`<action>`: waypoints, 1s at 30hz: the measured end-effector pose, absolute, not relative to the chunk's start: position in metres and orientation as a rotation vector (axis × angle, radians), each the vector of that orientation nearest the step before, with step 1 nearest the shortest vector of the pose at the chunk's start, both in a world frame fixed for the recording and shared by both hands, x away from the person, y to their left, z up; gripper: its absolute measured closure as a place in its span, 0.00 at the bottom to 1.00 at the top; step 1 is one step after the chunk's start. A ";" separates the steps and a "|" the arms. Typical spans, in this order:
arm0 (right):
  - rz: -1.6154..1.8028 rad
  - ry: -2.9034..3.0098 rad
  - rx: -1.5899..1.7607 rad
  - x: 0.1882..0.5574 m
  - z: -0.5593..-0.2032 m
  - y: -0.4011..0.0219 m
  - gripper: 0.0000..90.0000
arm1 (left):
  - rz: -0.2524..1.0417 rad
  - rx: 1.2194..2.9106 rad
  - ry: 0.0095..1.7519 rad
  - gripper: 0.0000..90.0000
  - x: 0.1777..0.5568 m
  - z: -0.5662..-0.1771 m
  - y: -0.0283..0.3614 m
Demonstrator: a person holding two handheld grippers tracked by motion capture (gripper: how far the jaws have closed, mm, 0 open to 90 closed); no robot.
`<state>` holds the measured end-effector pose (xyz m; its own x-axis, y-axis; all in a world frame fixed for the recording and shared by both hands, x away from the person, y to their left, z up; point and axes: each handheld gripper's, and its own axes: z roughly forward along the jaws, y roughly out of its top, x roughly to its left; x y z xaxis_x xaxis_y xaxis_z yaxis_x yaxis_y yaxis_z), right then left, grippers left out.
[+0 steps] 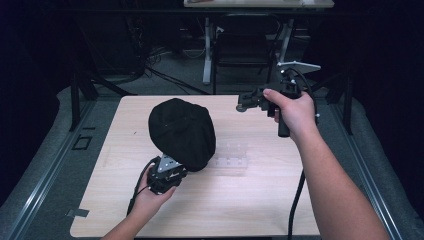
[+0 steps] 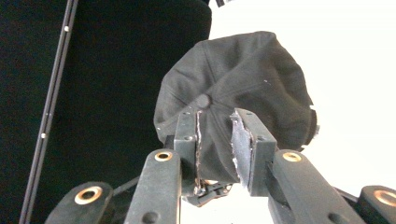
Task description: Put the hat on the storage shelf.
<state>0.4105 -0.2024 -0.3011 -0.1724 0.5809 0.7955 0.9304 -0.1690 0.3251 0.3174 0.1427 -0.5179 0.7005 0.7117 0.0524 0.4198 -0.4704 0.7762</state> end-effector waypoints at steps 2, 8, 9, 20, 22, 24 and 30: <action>-1.271 -1.739 -1.727 0.409 -0.301 -0.204 0.79 | 0.482 2.125 0.875 0.76 0.316 -0.519 0.147; -1.235 -1.795 -1.756 0.403 -0.301 -0.208 0.78 | 0.456 2.072 0.934 0.66 0.308 -0.518 0.166; -1.230 -1.813 -1.767 0.402 -0.301 -0.208 0.78 | 0.452 2.059 0.941 0.64 0.306 -0.517 0.169; -1.164 -1.977 -1.804 0.387 -0.303 -0.206 0.74 | 0.398 1.979 1.024 0.55 0.291 -0.524 0.206; -1.149 -1.997 -1.811 0.386 -0.304 -0.206 0.73 | 0.396 1.973 1.028 0.54 0.291 -0.526 0.208; -1.133 -2.051 -1.819 0.382 -0.308 -0.205 0.72 | 0.387 1.960 1.040 0.54 0.291 -0.530 0.212; -1.068 -2.172 -1.846 0.372 -0.322 -0.203 0.70 | 0.384 1.980 1.066 0.54 0.293 -0.541 0.216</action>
